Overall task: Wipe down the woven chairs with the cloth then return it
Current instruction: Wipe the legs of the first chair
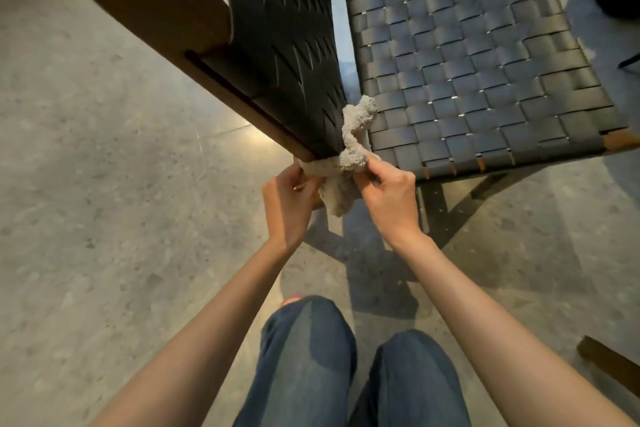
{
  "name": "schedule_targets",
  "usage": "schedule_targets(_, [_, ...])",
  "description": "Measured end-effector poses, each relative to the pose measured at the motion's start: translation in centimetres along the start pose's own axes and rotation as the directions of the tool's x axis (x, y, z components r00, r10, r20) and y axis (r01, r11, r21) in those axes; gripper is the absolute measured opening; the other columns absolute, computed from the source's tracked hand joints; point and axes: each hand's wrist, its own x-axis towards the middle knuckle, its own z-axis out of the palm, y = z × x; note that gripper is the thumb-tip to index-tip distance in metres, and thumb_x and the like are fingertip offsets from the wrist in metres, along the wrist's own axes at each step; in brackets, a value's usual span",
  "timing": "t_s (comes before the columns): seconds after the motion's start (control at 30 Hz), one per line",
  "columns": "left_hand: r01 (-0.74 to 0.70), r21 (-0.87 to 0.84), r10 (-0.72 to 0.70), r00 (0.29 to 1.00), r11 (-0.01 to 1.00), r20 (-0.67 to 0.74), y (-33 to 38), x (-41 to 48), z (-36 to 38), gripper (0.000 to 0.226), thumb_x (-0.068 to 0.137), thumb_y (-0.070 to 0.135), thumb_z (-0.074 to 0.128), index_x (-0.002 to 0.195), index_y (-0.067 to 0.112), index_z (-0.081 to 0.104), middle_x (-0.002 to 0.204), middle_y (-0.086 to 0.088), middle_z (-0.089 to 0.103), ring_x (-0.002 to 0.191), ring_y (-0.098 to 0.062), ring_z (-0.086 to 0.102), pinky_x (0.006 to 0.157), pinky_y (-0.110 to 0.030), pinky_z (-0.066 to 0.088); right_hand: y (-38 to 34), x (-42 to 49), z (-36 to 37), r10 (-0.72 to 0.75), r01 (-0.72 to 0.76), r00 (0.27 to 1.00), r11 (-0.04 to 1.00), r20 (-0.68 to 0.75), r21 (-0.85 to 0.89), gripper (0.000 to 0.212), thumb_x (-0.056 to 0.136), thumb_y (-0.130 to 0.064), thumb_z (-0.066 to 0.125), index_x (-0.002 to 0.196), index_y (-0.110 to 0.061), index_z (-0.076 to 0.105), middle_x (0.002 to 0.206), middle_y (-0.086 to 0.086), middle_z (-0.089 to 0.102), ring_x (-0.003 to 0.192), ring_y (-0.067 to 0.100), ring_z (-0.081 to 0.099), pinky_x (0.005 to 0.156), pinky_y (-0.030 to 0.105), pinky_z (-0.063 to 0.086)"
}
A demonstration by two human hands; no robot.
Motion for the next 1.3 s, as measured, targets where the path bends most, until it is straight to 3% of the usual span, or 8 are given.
schedule_targets(0.27, [-0.107, -0.003, 0.107, 0.992, 0.994, 0.061, -7.7, 0.3, 6.2, 0.006, 0.088, 0.021, 0.065, 0.086, 0.017, 0.07, 0.078, 0.004, 0.069, 0.064, 0.003, 0.062, 0.059, -0.01, 0.047, 10.3, -1.2, 3.2, -0.164, 0.156, 0.977, 0.985, -0.134, -0.07, 0.035, 0.089, -0.005, 0.063, 0.124, -0.001, 0.06, 0.113, 0.014, 0.068, 0.101, 0.015, 0.064, 0.09, 0.019, 0.047])
schedule_targets(0.37, [-0.112, -0.013, 0.112, 0.989, 0.994, 0.093, -10.1, 0.2, 8.2, 0.014, 0.088, 0.024, 0.066, 0.083, 0.012, 0.071, 0.073, -0.002, 0.069, 0.064, -0.009, 0.062, 0.059, -0.022, 0.05, 13.4, -2.0, 3.7, -0.101, 0.095, 0.989, 0.994, -0.111, -0.062, 0.034, 0.09, -0.005, 0.062, 0.124, 0.0, 0.061, 0.113, 0.015, 0.069, 0.103, 0.022, 0.065, 0.091, 0.033, 0.052])
schedule_targets(0.53, [-0.196, 0.014, 0.195, 0.978, 0.98, 0.068, -12.1, 0.1, 9.7, 0.013, 0.087, 0.026, 0.067, 0.088, 0.014, 0.072, 0.076, 0.022, 0.061, 0.069, 0.01, 0.061, 0.06, -0.004, 0.045, 15.5, -2.9, 5.8, -0.146, 0.136, 0.95, 0.989, -0.277, -0.054, 0.038, 0.085, -0.001, 0.068, 0.122, -0.001, 0.061, 0.118, 0.012, 0.066, 0.111, 0.013, 0.06, 0.096, 0.022, 0.048])
schedule_targets(0.77, [-0.208, 0.156, 0.19, 0.974, 0.966, 0.122, -13.2, -1.5, 8.1, 0.022, 0.087, 0.024, 0.067, 0.106, 0.013, 0.073, 0.096, 0.003, 0.07, 0.077, -0.008, 0.064, 0.072, -0.018, 0.055, 17.5, -9.1, 8.6, 0.31, -0.263, 0.917, 0.943, -0.25, 0.203, 0.008, 0.087, -0.015, 0.068, 0.087, -0.014, 0.075, 0.074, 0.001, 0.071, 0.066, 0.012, 0.064, 0.061, 0.036, 0.054])
schedule_targets(0.87, [-0.211, 0.152, 0.202, 0.976, 0.965, 0.077, -13.5, -2.3, 7.8, 0.023, 0.087, 0.021, 0.067, 0.108, 0.013, 0.071, 0.104, -0.003, 0.071, 0.084, -0.014, 0.067, 0.081, -0.027, 0.056, 17.6, -10.6, 10.2, 0.559, -0.429, 0.807, 0.777, -0.192, 0.46, 0.018, 0.09, -0.019, 0.064, 0.073, -0.02, 0.07, 0.066, -0.005, 0.067, 0.065, 0.003, 0.061, 0.057, 0.021, 0.05])
schedule_targets(0.97, [-0.244, 0.136, 0.228, 0.966, 0.96, 0.118, -13.7, -2.2, 9.2, 0.029, 0.088, 0.026, 0.065, 0.116, 0.017, 0.066, 0.113, 0.001, 0.067, 0.098, -0.011, 0.065, 0.087, -0.02, 0.051, 16.8, -9.4, 11.0, 0.637, -0.406, 0.744, 0.671, -0.202, 0.62, 0.02, 0.092, -0.018, 0.06, 0.078, -0.026, 0.07, 0.074, -0.01, 0.069, 0.073, -0.005, 0.062, 0.059, 0.008, 0.046])
schedule_targets(1.13, [-0.299, 0.018, 0.295, 0.949, 0.954, 0.115, -14.3, -2.4, 11.7, 0.044, 0.087, 0.024, 0.068, 0.12, 0.041, 0.046, 0.104, 0.046, 0.047, 0.092, 0.028, 0.048, 0.078, 0.006, 0.035, 16.4, -6.6, 11.4, 0.615, -0.357, 0.745, 0.694, -0.258, 0.625, 0.019, 0.092, -0.026, 0.06, 0.104, -0.019, 0.074, 0.089, -0.008, 0.072, 0.088, 0.001, 0.065, 0.075, 0.017, 0.052])
schedule_targets(1.3, [-0.282, 0.018, 0.279, 0.955, 0.959, 0.101, -16.3, -1.9, 12.6, 0.075, 0.083, 0.037, 0.07, 0.145, 0.022, 0.031, 0.131, 0.009, 0.055, 0.112, 0.002, 0.053, 0.094, -0.006, 0.041, 16.9, -6.3, 12.6, 0.676, -0.32, 0.666, 0.64, -0.315, 0.698, 0.025, 0.084, -0.024, 0.071, 0.108, -0.022, 0.07, 0.097, -0.009, 0.071, 0.089, -0.001, 0.064, 0.085, 0.023, 0.054])
